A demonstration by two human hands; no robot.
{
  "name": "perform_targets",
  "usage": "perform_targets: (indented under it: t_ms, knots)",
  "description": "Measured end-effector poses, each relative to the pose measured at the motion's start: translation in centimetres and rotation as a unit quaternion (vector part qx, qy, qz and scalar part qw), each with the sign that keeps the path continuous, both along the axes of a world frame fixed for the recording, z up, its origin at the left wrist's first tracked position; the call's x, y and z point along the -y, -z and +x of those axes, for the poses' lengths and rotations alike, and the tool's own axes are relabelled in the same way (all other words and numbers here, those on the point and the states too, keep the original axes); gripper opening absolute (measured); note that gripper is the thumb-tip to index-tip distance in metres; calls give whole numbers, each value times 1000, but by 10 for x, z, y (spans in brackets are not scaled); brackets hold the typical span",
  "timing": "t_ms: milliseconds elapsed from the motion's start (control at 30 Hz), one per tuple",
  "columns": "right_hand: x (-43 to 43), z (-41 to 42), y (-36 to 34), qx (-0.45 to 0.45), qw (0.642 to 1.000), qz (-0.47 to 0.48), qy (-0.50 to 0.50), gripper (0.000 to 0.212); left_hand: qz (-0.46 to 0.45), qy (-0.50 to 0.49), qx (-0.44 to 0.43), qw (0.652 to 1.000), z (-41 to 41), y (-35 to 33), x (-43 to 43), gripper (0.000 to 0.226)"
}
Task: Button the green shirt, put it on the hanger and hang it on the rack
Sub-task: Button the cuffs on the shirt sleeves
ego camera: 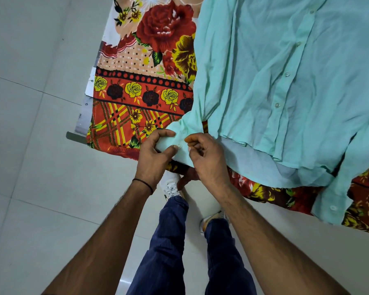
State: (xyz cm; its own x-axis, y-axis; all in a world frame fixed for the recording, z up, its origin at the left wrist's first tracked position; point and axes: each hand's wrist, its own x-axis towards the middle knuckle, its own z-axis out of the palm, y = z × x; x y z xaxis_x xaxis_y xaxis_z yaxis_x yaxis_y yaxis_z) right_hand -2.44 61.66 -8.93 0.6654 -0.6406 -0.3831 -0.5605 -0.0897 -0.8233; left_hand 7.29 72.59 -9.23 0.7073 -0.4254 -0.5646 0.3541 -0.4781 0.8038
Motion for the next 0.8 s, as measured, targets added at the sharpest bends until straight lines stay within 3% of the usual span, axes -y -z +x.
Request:
perform_targets:
  t_ms: [167, 300, 433, 600, 800]
  knots:
    - [11, 1, -4, -12, 1000, -3, 8, 18, 98, 66, 179, 977, 9, -6, 5, 26]
    - [33, -1, -16, -31, 999, 2, 30, 17, 146, 119, 251, 950, 31, -29, 24, 23]
    - [71, -6, -37, -30, 998, -13, 47, 17, 63, 135, 186, 971, 52, -53, 64, 19]
    - [154, -18, -55, -21, 995, -37, 91, 20, -14, 164, 170, 972, 70, -68, 162, 15]
    - [277, -32, -50, -39, 990, -68, 121, 26, -5, 223, 197, 955, 97, -61, 275, 14]
